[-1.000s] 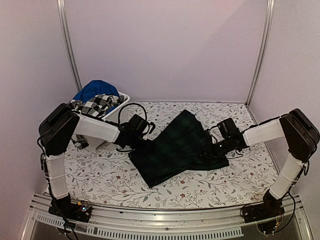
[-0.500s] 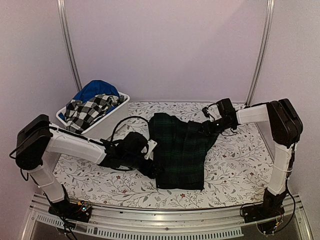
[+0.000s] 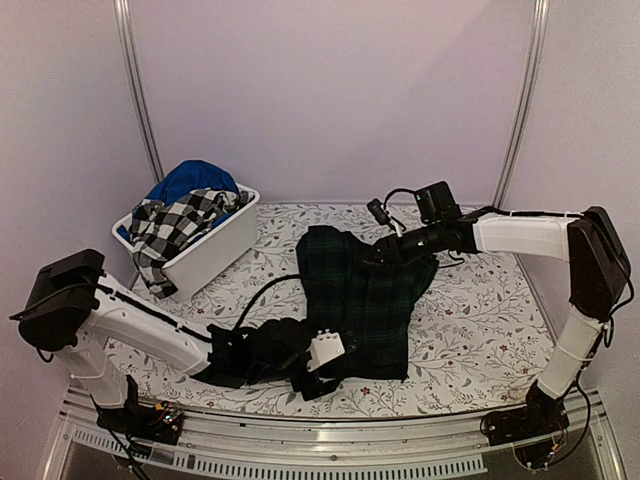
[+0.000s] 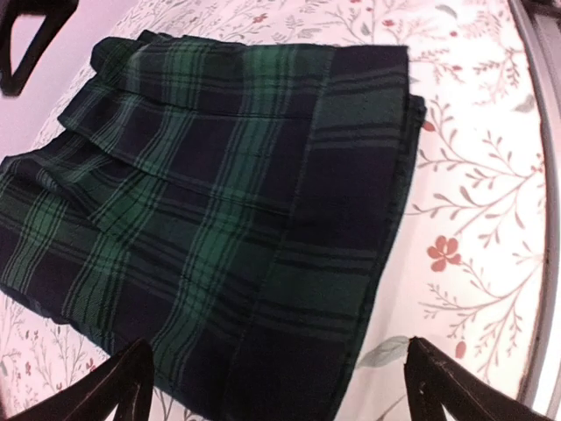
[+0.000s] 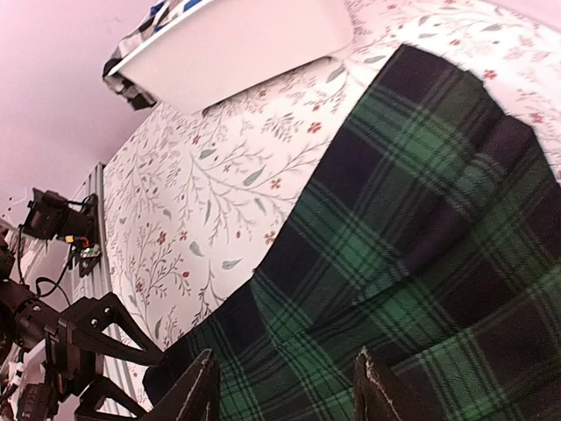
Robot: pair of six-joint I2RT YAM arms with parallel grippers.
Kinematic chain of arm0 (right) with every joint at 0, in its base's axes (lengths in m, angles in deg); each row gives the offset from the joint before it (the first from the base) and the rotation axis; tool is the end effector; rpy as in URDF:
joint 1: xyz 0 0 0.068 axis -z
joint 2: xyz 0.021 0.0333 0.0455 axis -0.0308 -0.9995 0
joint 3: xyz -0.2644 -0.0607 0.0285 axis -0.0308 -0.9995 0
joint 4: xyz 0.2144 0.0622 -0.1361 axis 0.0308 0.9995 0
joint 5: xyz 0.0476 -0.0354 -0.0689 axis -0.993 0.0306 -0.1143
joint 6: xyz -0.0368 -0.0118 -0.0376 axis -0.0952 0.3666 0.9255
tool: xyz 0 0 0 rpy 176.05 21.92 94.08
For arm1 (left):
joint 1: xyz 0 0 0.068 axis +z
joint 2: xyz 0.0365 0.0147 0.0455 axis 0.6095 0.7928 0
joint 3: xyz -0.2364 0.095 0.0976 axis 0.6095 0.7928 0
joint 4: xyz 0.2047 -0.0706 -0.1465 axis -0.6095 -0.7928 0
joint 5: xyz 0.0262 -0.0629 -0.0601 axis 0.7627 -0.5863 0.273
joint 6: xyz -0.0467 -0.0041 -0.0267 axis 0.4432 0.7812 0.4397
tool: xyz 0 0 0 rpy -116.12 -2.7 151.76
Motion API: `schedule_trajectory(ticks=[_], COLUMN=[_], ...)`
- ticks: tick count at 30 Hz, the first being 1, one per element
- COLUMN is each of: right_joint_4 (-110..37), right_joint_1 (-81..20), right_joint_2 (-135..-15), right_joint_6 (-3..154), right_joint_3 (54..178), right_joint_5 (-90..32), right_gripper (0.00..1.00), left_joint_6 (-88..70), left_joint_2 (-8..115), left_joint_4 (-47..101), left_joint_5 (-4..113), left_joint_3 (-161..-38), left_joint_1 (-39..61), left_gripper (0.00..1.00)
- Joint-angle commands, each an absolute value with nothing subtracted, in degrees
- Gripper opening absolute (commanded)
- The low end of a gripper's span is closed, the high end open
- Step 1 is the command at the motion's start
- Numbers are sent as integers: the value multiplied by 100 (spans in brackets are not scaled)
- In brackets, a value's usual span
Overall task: Fold and stack the mixed laundry pile
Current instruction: Rotate the rectangle-folded skirt at the center of the board, then pick up the rectangle-folded skirt from the center of the board.
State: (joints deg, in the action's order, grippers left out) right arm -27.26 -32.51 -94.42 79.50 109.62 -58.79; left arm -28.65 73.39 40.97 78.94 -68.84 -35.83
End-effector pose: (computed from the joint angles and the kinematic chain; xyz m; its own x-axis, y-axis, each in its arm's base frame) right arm 0.3211 0.2162 0.2302 -0.6001 -0.3142 -0.7357 -0.7735 0.4623 0.4335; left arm 0.1016 -0.3057 0.1479 -0.0548 0.6479 -0.7597 0.8736 0.3997 0.2778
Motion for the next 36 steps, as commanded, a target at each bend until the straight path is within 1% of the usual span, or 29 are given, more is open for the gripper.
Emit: schedule_trajectory(ticks=[1, 8, 12, 14, 16, 19, 22, 25, 28, 33, 35, 36], right_joint_4=[-2912, -2888, -2902, -2919, -2922, -2962, -3001, -3093, -3156, -3088, -3067, -2991], right_joint_1=[-3387, -3393, -3394, -3395, -3393, -3393, -3417, -3481, -3589, -3952, -4022, -4018], right_joint_2=[-9933, -10903, -11247, -11350, -11400, -11429, -11454, -11443, -11393, -10968, -10688, -10559], right_joint_6=[7827, 7921, 7967, 7982, 8003, 8028, 8016, 8013, 7988, 7944, 7813, 7805], right_joint_3=[10879, 11183, 11143, 11099, 11052, 10988, 10907, 10782, 10650, 10204, 10024, 10006], right_joint_5=[-6301, -6229, -6213, -6216, -6222, -6253, -6328, -6390, -6475, -6818, -7102, -7041], right_gripper=[51, 49, 48, 48, 48, 47, 47, 46, 46, 46, 49, 52], left_joint_6=[-3837, -4432, -4746, -4896, -5038, -5292, -5451, -5419, -5296, -4823, -4618, -4547], left_joint_2=[7648, 8334, 8718, 8916, 9041, 8939, 8594, 8240, 7956, 7435, 7191, 7057], left_joint_4=[4362, 4373, 4655, 4752, 4854, 5100, 5131, 4721, 4085, 2267, 1630, 1401], left_joint_5=[8547, 8920, 9322, 9496, 9707, 9807, 9550, 9119, 8797, 7845, 7280, 7037], left_joint_3=[-6876, -7198, -7430, -7569, -7662, -7626, -7534, -7596, -7802, -8267, -8412, -8454], left_joint_1=[-4005, -4301, -4292, -4286, -4279, -4253, -4235, -4218, -4225, -4219, -4196, -4185], left_gripper=[100, 99, 91, 85, 77, 59, 35, 12, 0, 0, 0, 0])
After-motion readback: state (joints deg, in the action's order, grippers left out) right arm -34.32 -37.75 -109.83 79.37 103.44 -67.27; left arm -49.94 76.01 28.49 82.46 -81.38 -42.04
